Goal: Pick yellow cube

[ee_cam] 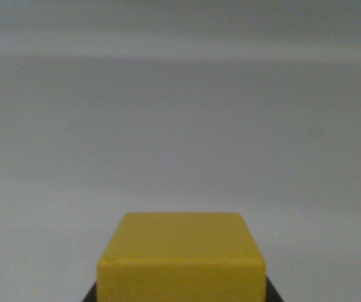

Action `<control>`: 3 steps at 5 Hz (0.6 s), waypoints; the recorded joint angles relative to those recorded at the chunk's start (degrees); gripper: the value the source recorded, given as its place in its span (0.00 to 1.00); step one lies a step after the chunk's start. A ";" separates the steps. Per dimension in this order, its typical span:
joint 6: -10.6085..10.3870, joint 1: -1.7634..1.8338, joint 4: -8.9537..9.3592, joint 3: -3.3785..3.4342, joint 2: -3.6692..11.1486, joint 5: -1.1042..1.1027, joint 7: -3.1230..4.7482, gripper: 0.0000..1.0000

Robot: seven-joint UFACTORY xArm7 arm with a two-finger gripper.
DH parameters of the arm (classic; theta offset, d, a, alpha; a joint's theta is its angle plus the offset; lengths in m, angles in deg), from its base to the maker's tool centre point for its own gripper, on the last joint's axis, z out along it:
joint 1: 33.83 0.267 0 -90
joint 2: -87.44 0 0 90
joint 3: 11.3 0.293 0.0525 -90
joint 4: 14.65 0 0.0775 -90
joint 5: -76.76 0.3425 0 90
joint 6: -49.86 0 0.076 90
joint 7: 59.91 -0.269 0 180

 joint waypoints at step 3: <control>2.96 0.00 -1.96 0.00 -1.00 0.00 -0.01 1.00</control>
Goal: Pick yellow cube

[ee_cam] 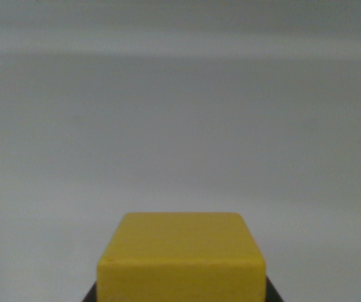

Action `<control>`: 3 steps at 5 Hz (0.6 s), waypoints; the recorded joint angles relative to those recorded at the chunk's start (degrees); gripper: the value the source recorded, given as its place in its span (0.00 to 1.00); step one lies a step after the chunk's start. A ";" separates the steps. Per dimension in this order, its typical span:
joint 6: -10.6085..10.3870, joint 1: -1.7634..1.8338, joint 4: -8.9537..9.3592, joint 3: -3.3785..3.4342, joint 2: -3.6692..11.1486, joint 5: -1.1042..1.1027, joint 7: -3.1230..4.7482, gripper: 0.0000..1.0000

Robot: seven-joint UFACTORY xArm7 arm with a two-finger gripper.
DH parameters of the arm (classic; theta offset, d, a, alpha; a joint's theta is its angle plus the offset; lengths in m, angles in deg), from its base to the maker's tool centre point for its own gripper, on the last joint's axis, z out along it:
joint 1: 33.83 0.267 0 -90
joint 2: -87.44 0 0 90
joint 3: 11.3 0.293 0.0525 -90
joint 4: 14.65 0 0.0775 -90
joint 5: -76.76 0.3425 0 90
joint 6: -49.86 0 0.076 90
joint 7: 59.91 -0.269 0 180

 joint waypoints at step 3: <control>0.93 0.00 -0.62 0.00 -0.31 0.00 0.00 1.00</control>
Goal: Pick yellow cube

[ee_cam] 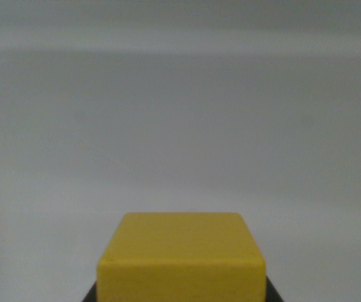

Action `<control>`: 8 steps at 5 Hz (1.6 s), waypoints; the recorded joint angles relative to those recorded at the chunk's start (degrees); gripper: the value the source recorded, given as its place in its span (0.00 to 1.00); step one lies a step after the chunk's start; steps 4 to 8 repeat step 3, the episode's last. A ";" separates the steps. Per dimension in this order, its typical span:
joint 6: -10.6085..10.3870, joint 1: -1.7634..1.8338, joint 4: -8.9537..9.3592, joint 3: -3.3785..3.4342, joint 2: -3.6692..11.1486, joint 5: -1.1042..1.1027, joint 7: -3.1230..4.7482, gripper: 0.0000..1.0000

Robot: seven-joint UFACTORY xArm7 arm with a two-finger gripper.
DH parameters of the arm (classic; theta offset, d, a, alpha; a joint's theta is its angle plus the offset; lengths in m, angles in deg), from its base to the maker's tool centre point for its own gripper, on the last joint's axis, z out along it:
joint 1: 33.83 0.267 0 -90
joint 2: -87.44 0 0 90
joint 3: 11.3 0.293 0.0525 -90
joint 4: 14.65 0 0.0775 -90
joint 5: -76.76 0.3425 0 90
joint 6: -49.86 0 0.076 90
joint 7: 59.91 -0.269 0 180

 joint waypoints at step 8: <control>0.75 0.00 -0.50 0.00 -0.25 0.00 0.00 1.00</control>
